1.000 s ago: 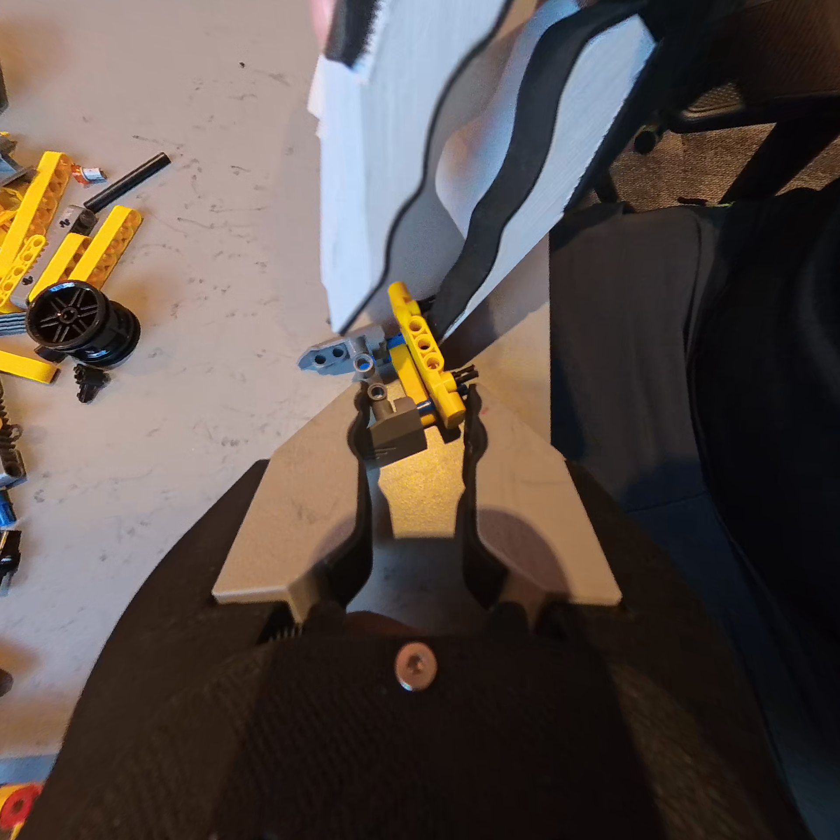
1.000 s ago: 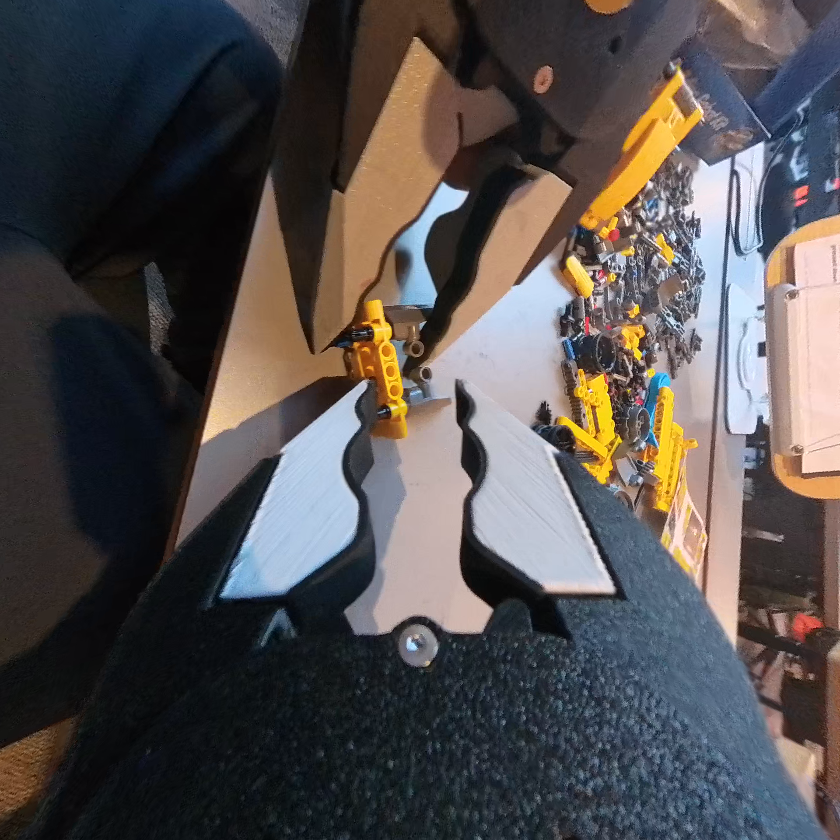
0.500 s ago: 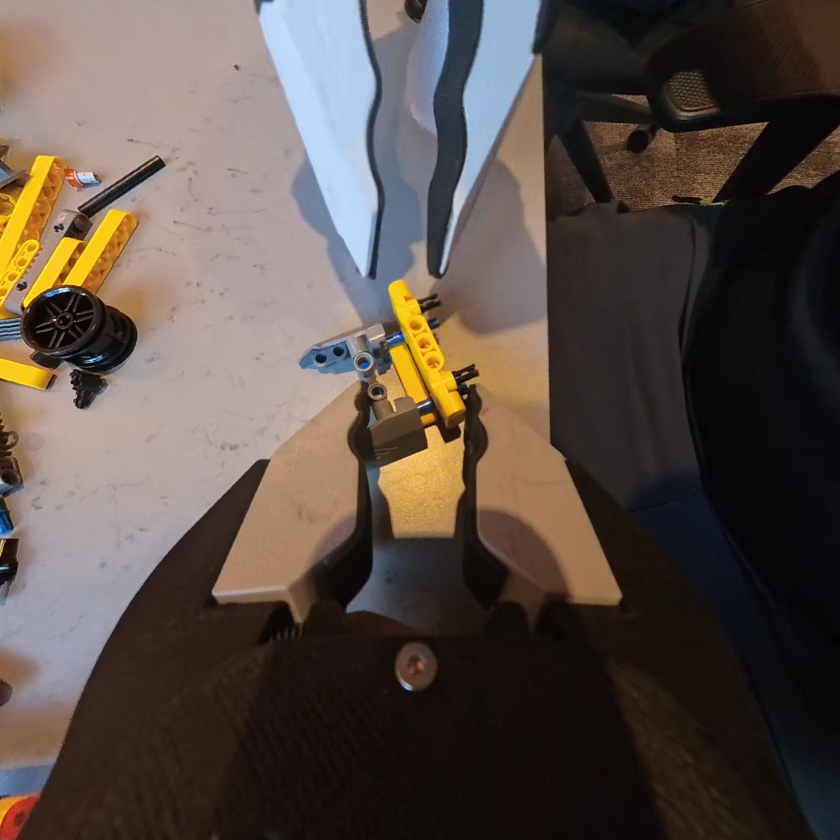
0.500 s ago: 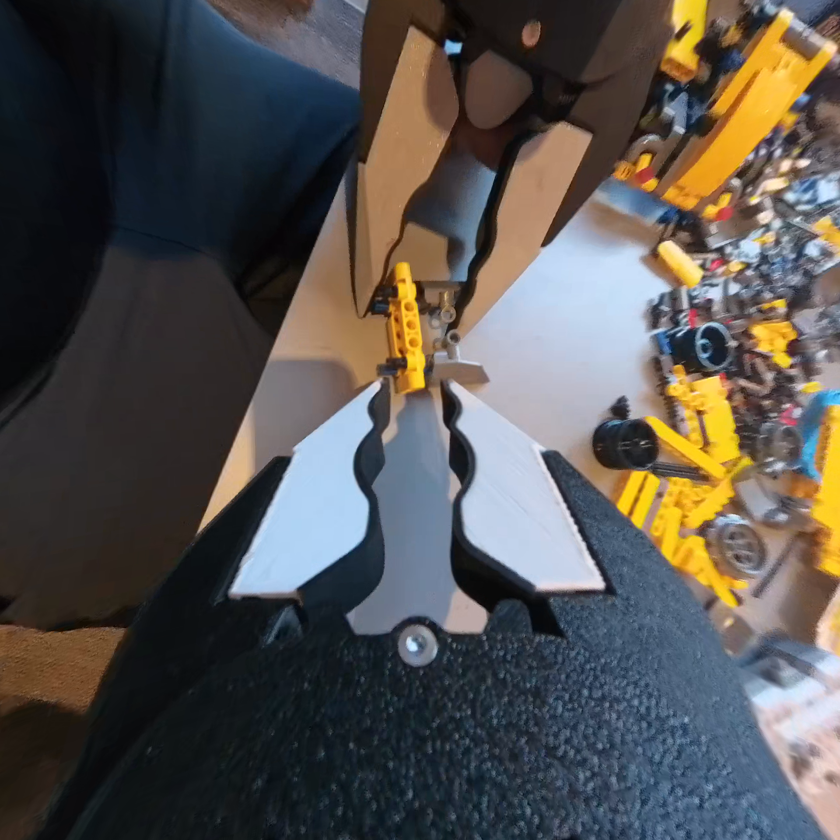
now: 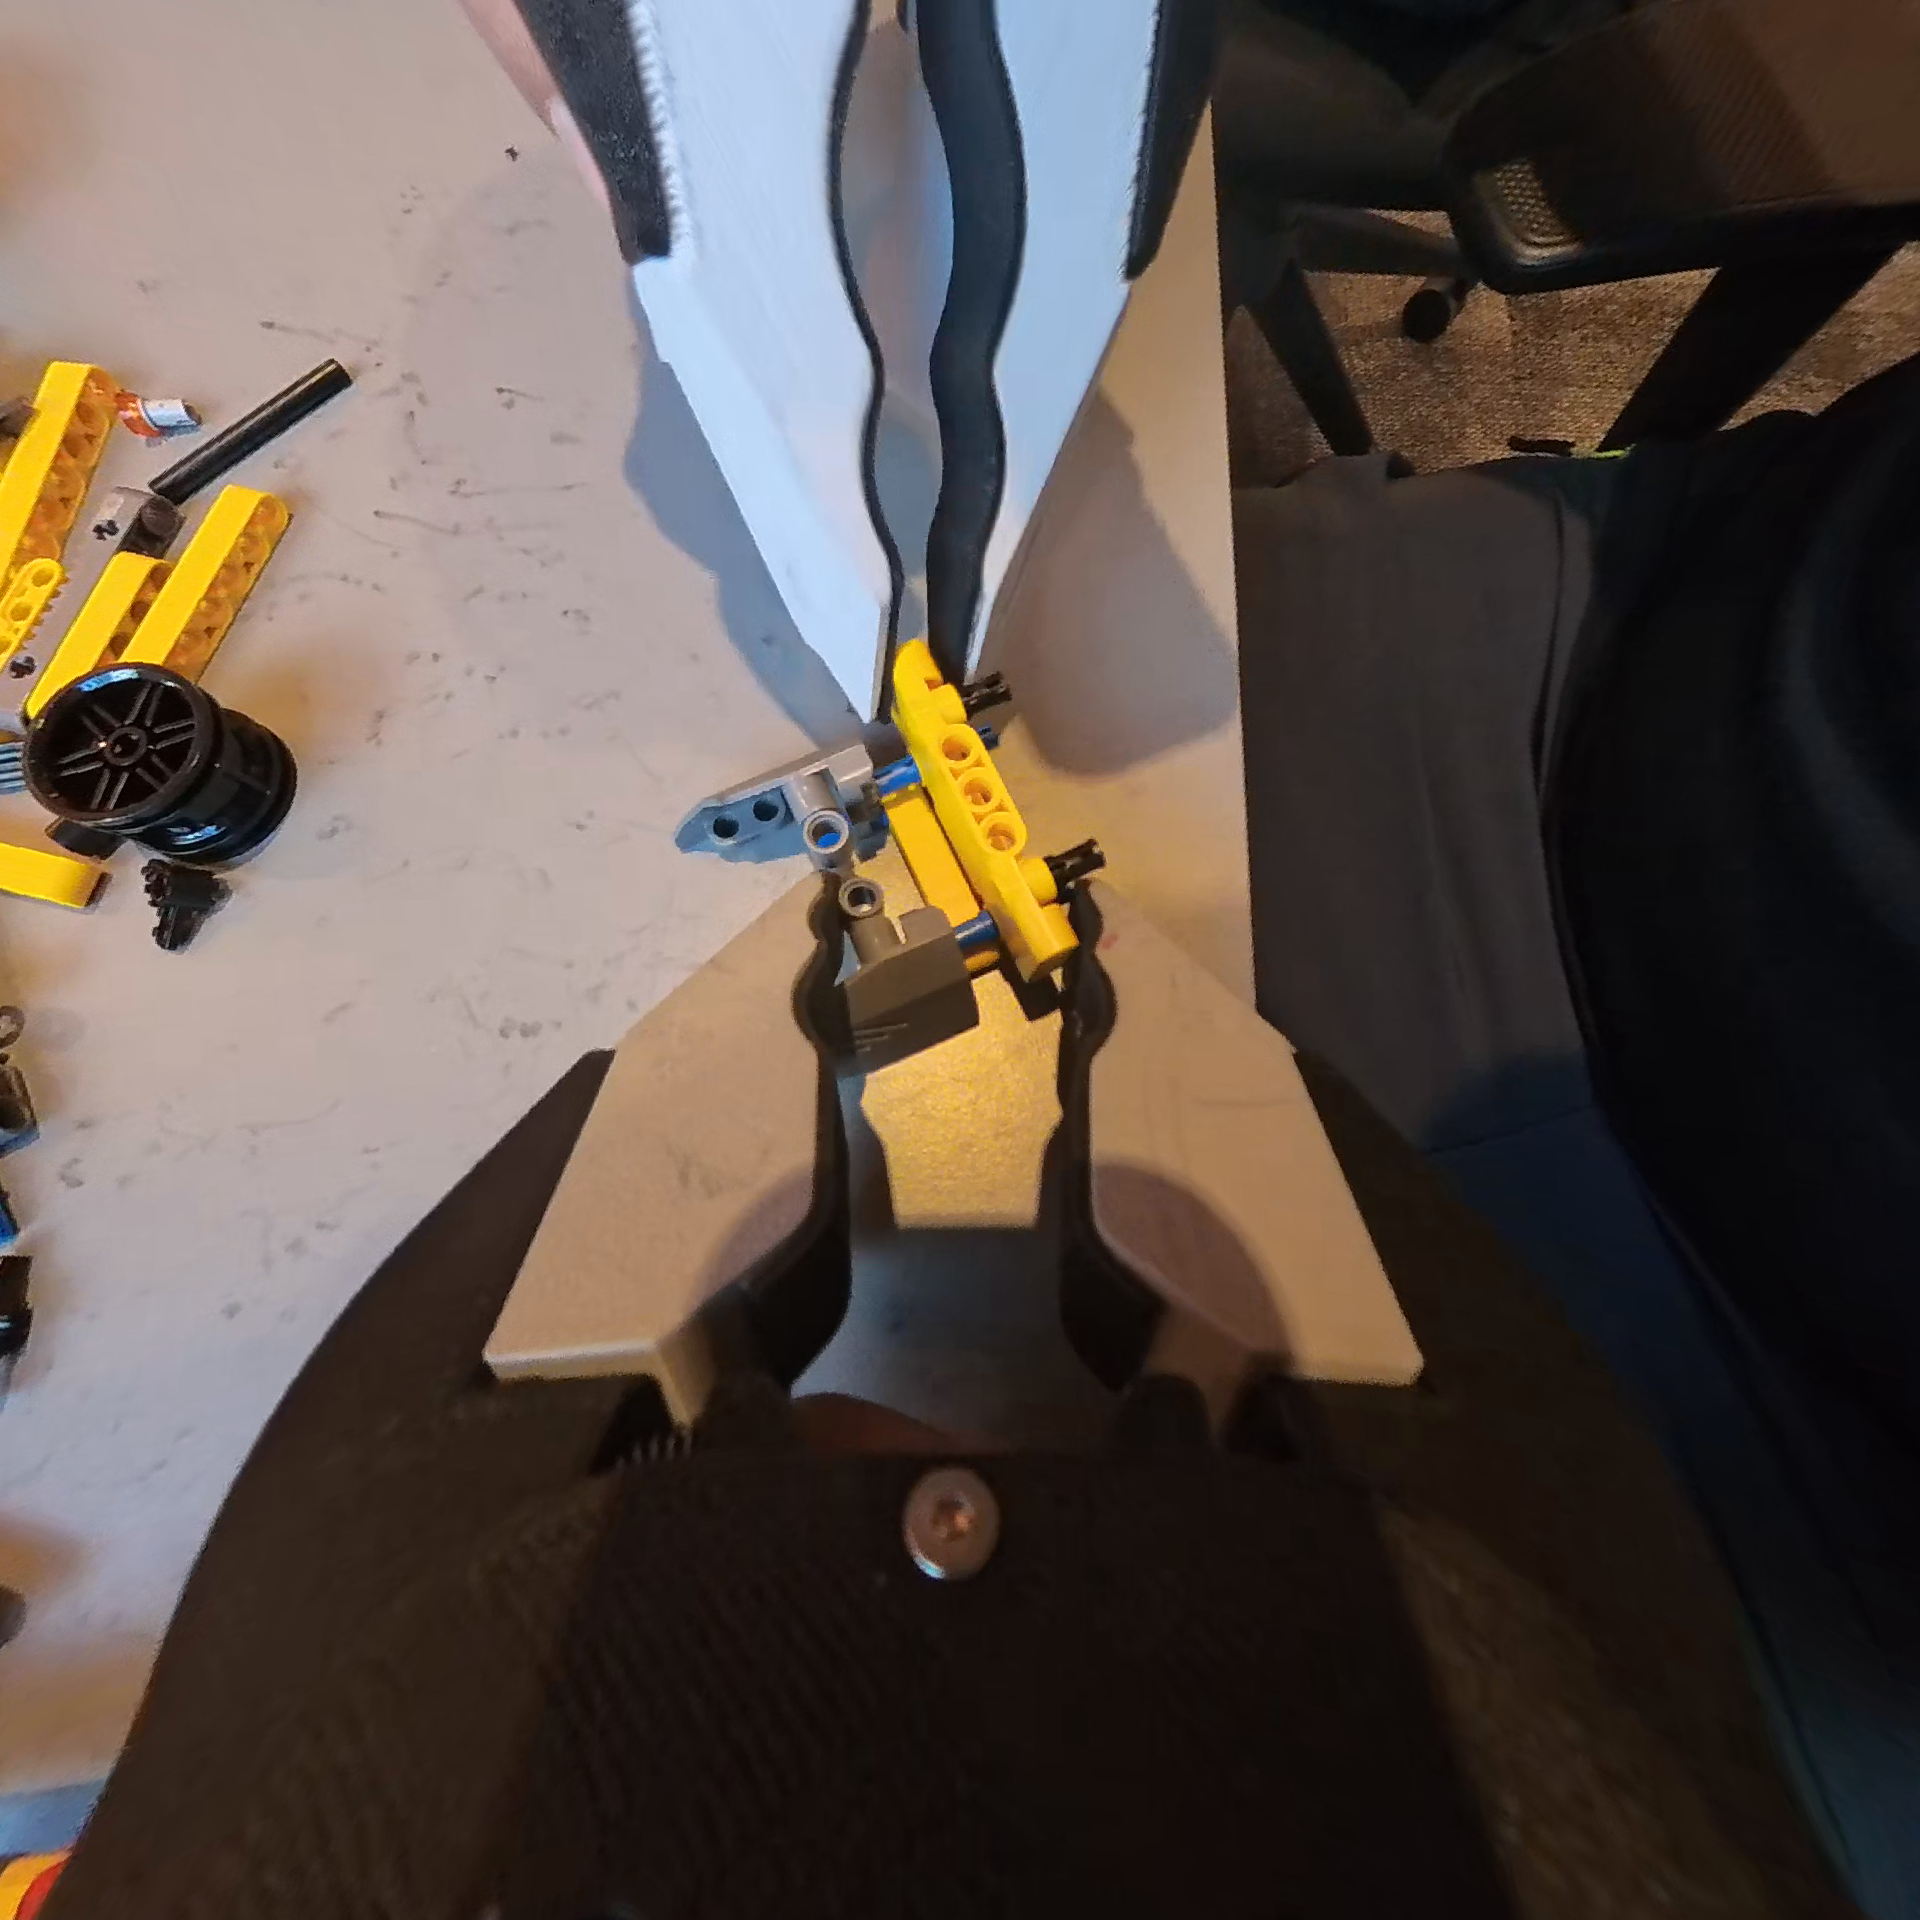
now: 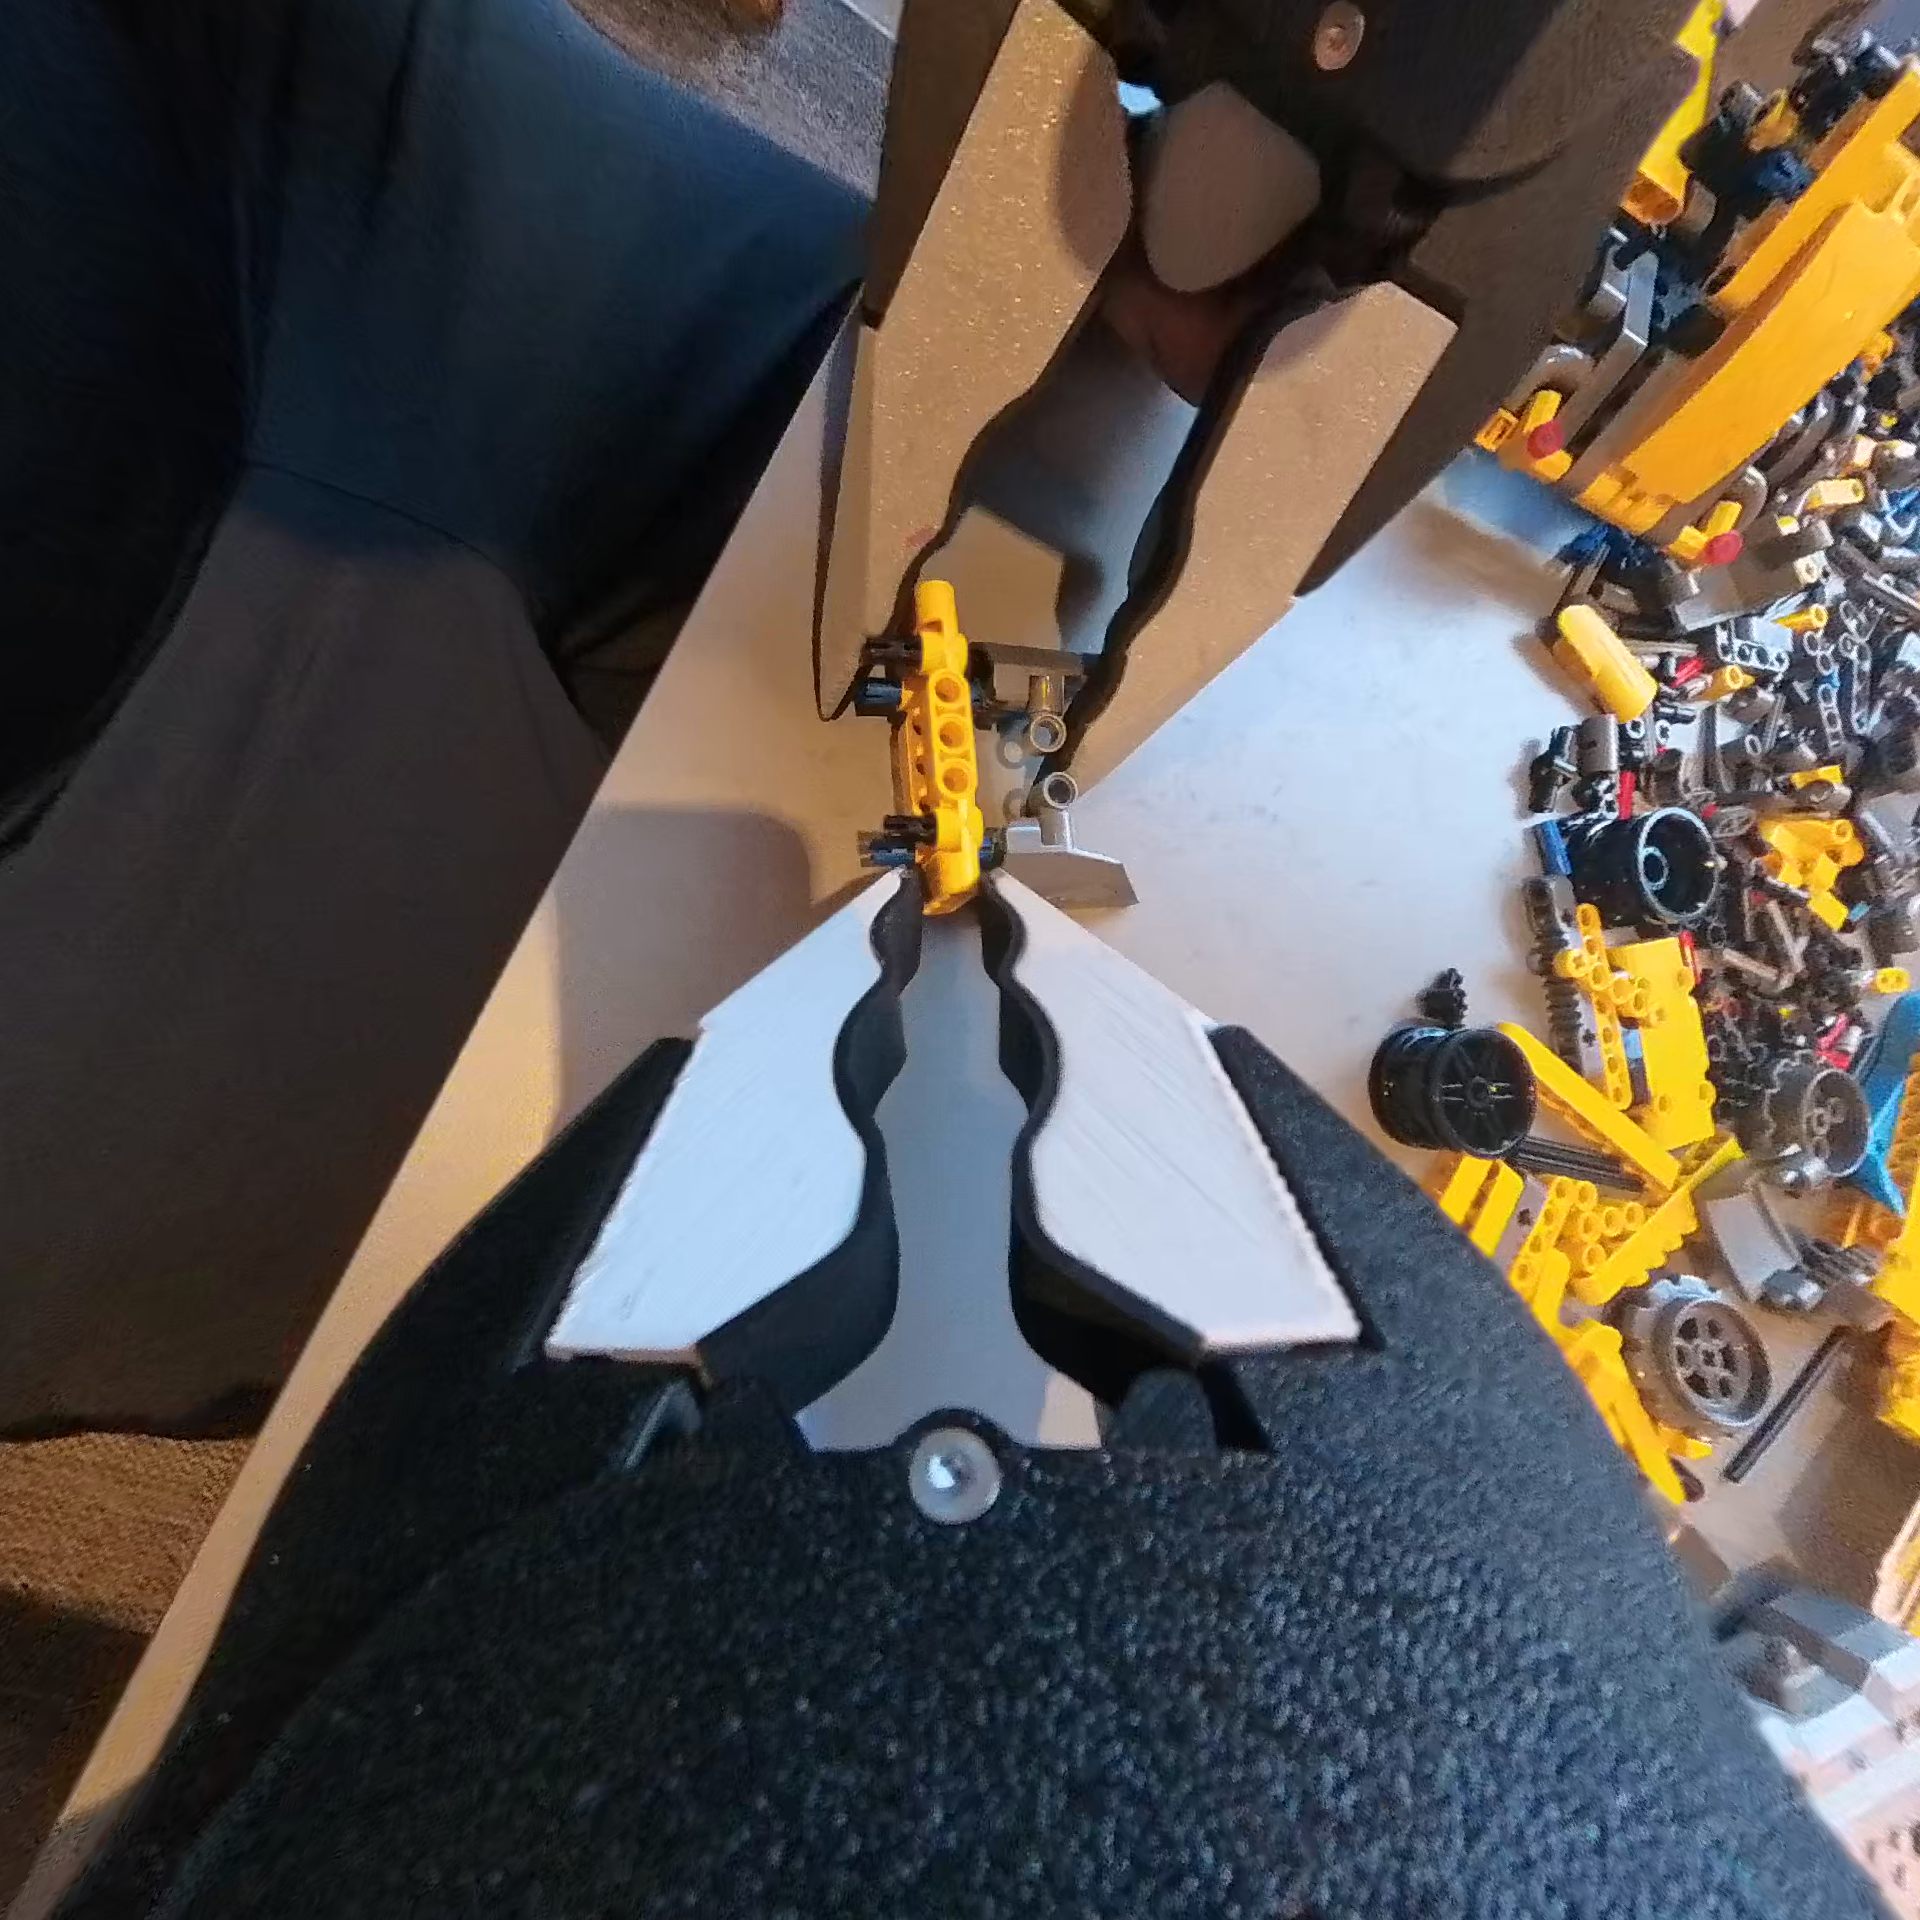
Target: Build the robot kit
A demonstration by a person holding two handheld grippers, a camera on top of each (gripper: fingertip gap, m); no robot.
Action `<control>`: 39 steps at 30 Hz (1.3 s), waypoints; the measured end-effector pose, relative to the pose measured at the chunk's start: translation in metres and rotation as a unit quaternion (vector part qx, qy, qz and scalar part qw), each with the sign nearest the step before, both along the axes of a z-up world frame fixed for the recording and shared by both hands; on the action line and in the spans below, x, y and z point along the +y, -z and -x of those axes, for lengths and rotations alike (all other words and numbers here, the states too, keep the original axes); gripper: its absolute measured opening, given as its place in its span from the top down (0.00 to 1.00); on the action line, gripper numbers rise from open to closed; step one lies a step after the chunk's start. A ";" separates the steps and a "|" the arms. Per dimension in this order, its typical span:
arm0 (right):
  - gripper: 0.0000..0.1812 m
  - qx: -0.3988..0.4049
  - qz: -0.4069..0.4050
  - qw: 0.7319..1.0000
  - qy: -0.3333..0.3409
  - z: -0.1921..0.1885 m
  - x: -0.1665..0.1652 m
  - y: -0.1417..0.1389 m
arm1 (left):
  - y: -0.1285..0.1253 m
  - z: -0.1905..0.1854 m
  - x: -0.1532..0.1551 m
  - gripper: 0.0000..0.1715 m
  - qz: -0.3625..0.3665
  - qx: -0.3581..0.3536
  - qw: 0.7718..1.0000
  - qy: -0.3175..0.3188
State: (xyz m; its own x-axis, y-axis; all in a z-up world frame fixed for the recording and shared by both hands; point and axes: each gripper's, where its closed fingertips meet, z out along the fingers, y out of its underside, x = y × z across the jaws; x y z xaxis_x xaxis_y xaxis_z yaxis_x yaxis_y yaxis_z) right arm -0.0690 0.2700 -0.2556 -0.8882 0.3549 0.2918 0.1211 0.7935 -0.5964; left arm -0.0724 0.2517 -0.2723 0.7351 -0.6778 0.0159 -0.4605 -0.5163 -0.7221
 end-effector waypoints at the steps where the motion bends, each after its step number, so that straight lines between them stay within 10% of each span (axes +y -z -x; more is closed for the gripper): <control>1: 0.94 0.000 -0.004 1.000 -0.002 0.000 0.000 0.000 | 0.000 0.000 0.000 0.76 0.000 0.000 1.000 0.001; 22: 0.92 -0.036 -0.035 0.997 -0.060 0.002 -0.003 -0.001 | 0.000 0.001 -0.001 0.76 -0.002 0.000 1.000 0.012; 25: 0.68 0.002 -0.062 0.998 -0.024 0.018 0.006 0.002 | 0.000 0.000 -0.002 0.76 -0.002 -0.001 1.000 0.016; 39: 0.76 -0.049 -0.069 0.993 -0.084 0.011 -0.007 0.011 | -0.001 -0.001 -0.003 0.73 -0.009 0.006 1.000 0.023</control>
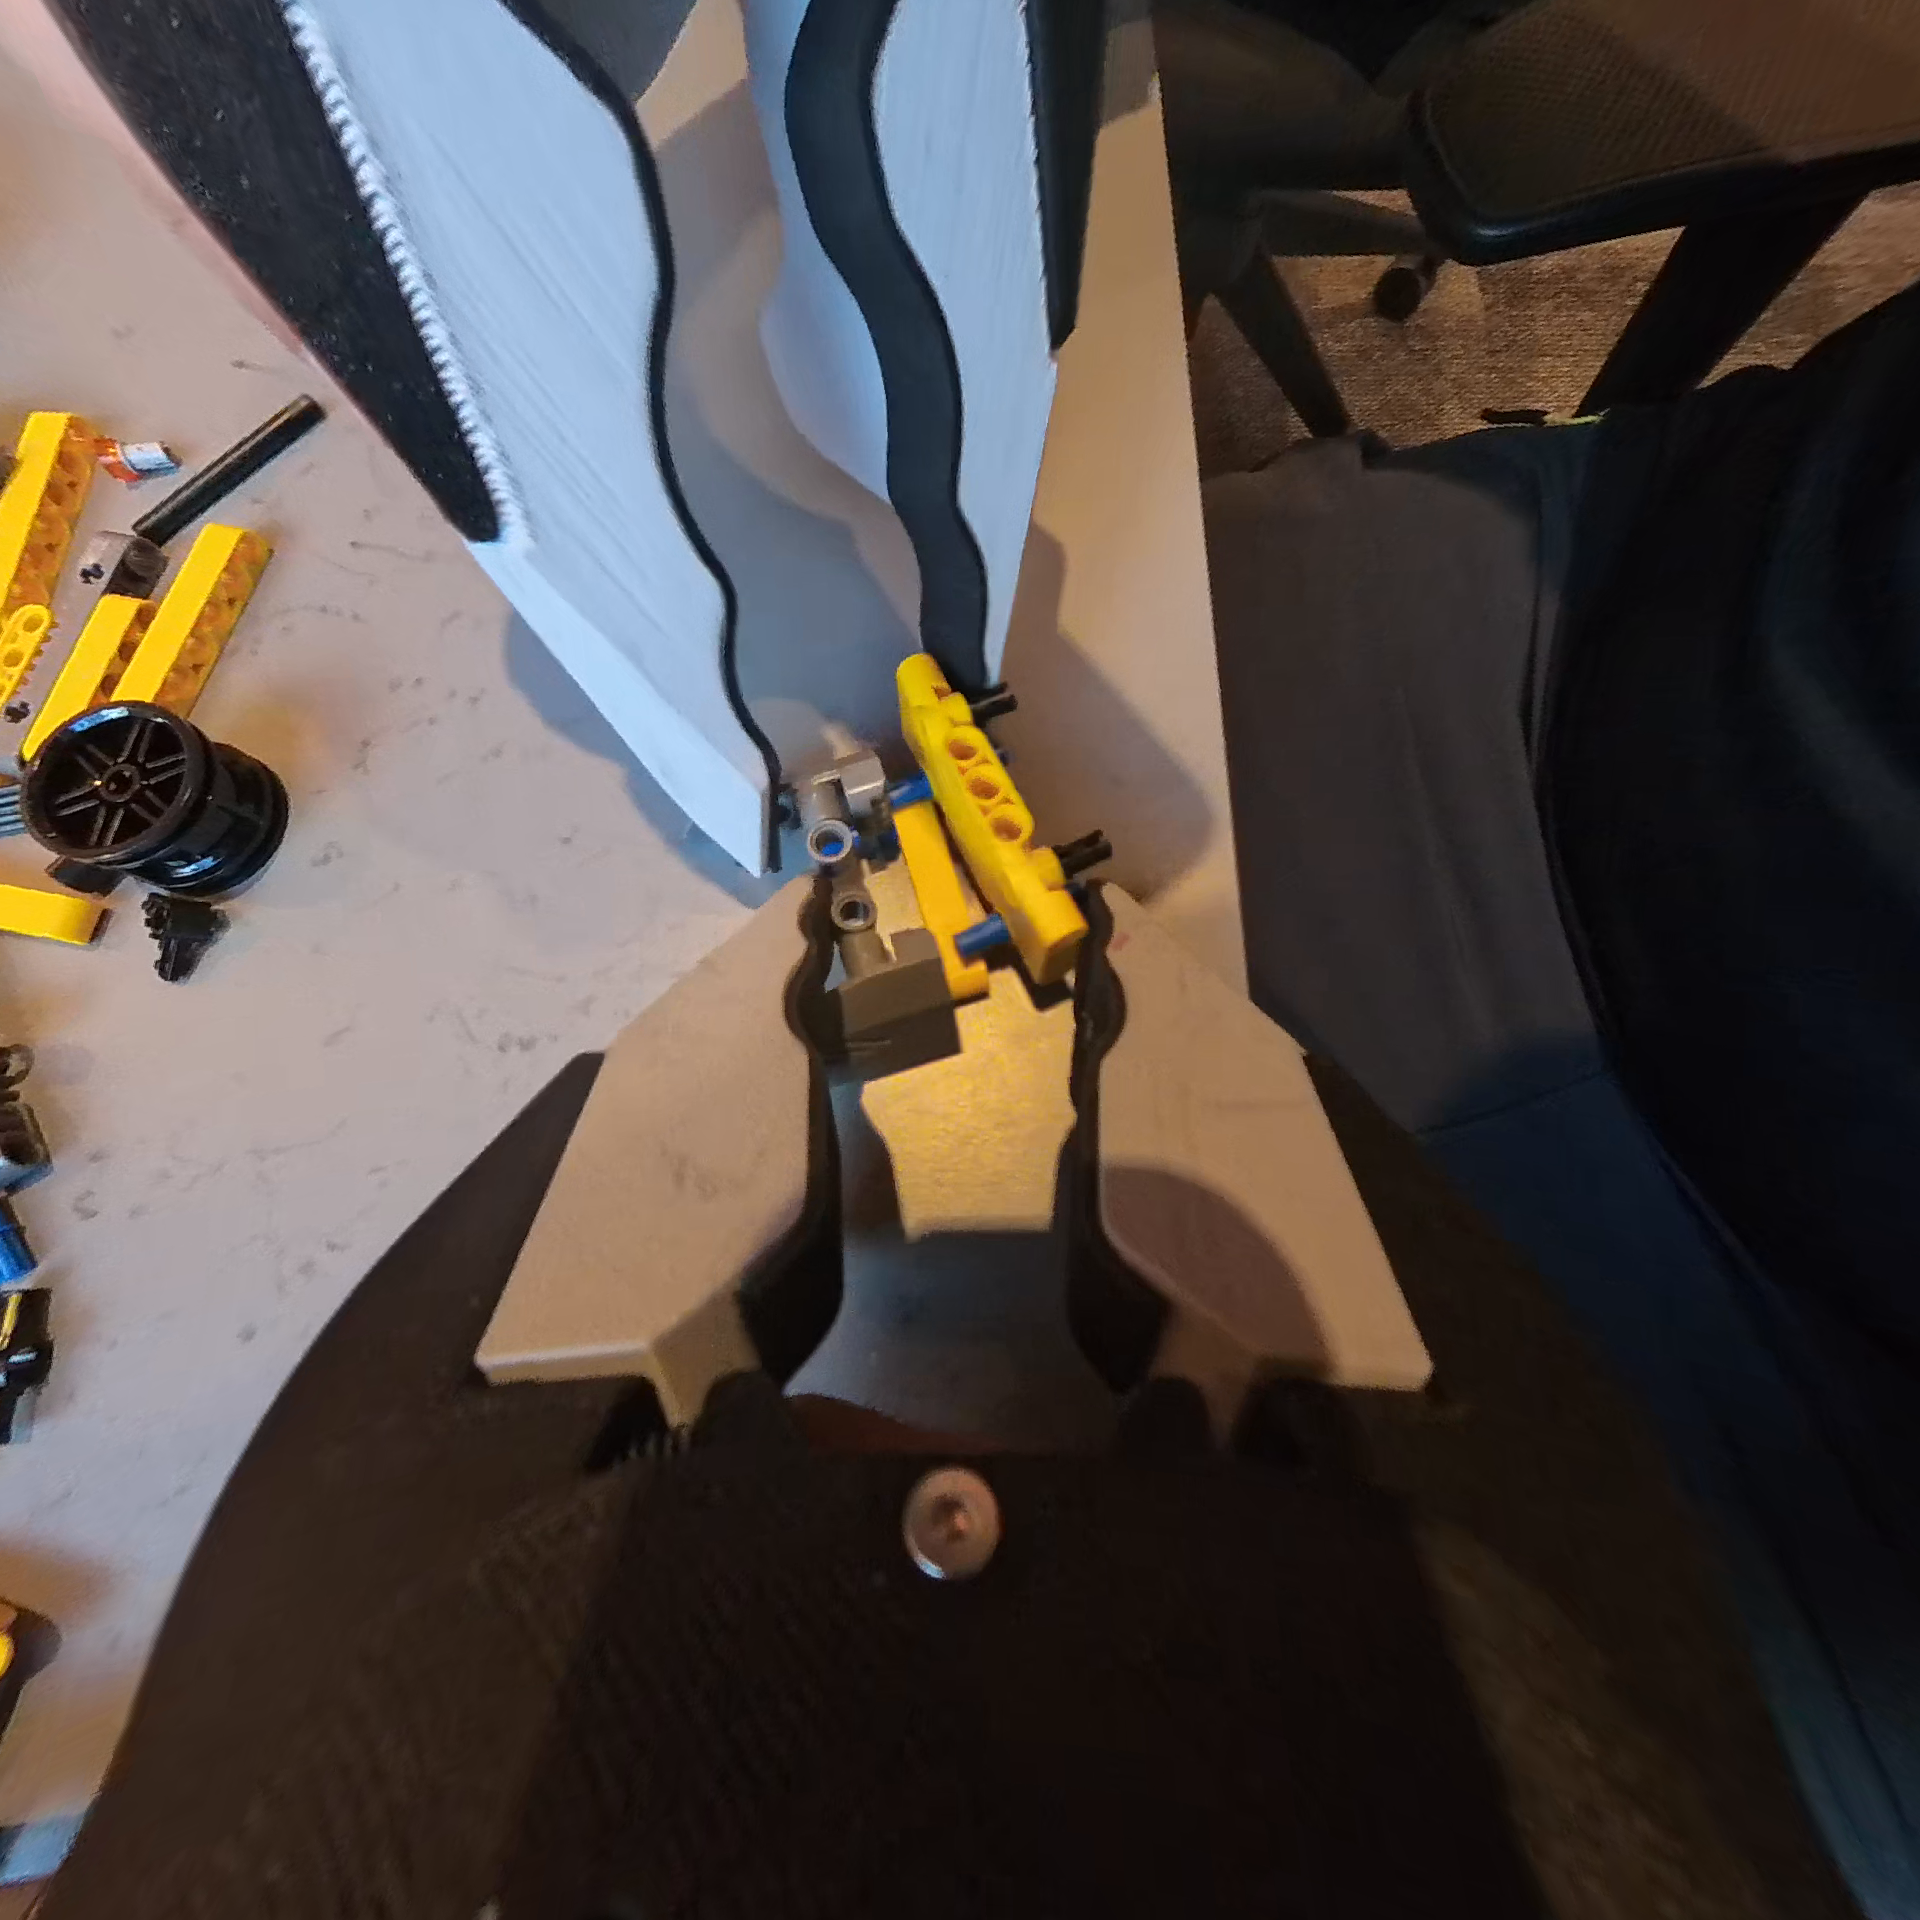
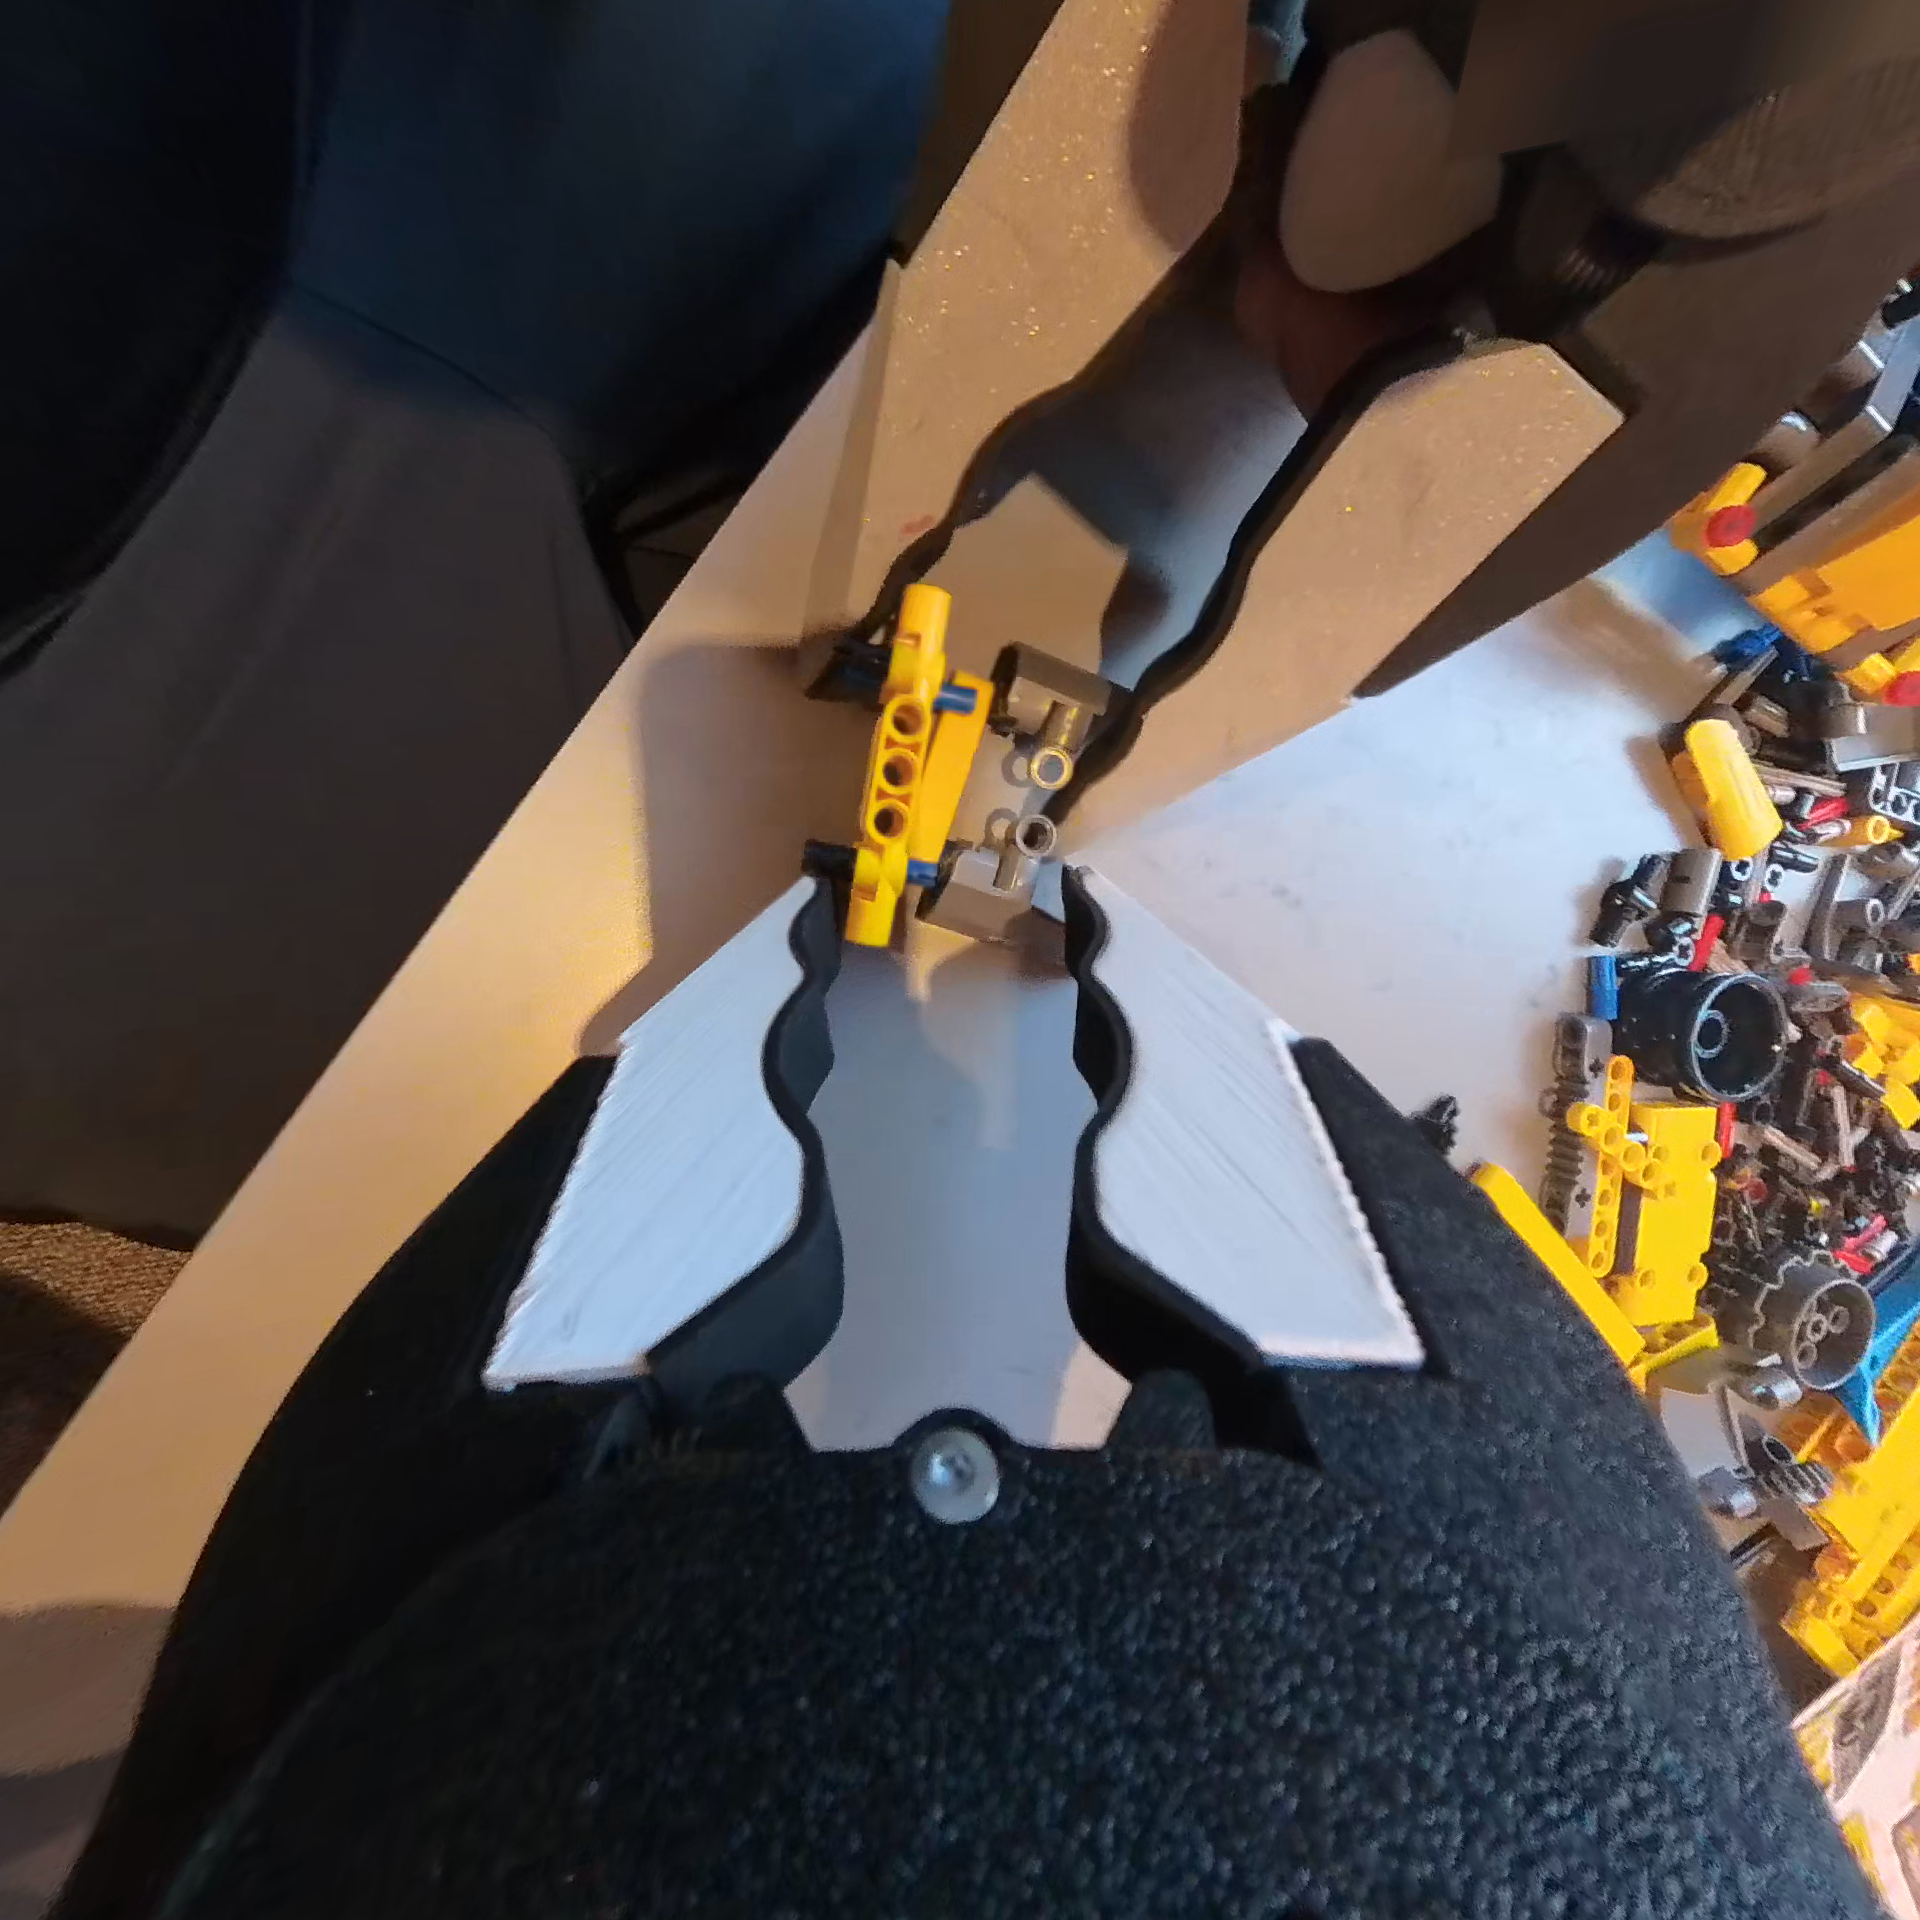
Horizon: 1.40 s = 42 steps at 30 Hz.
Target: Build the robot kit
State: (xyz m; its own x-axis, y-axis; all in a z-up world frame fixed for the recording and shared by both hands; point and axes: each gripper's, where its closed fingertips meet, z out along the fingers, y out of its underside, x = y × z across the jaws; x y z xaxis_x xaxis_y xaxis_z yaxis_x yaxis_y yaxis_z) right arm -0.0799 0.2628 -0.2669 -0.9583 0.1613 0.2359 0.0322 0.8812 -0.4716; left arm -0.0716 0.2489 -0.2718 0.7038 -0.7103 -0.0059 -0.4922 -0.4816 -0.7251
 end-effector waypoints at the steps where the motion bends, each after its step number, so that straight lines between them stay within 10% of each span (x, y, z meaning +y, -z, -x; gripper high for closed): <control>1: 0.77 -0.002 0.003 1.000 0.000 0.000 0.000 0.000 | 0.000 0.001 0.001 0.71 -0.005 0.005 1.000 -0.007; 31: 0.90 0.075 0.135 0.984 0.088 -0.015 -0.004 -0.012 | -0.031 0.025 -0.032 0.72 -0.061 0.035 0.979 -0.193; 42: 0.90 0.081 0.169 0.975 0.116 -0.021 0.008 -0.011 | -0.001 0.036 -0.019 0.80 -0.004 0.026 0.953 -0.302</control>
